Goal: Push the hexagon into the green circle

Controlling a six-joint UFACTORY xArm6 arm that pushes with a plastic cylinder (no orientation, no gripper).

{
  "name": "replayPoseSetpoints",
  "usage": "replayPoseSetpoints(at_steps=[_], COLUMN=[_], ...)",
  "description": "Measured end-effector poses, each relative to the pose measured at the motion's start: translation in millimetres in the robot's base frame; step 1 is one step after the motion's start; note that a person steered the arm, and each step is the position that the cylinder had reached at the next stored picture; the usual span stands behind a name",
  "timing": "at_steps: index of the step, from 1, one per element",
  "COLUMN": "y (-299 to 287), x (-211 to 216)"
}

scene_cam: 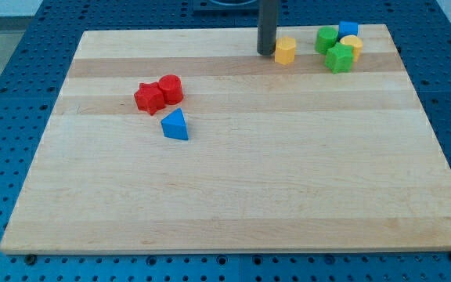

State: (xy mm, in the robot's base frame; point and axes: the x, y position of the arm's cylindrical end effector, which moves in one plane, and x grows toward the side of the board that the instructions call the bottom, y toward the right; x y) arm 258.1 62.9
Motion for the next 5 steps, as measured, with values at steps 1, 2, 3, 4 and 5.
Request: replayPoseSetpoints(at_steps=[1,2,3,4,5], y=[18,34,49,48,3], x=[1,1,1,1,1])
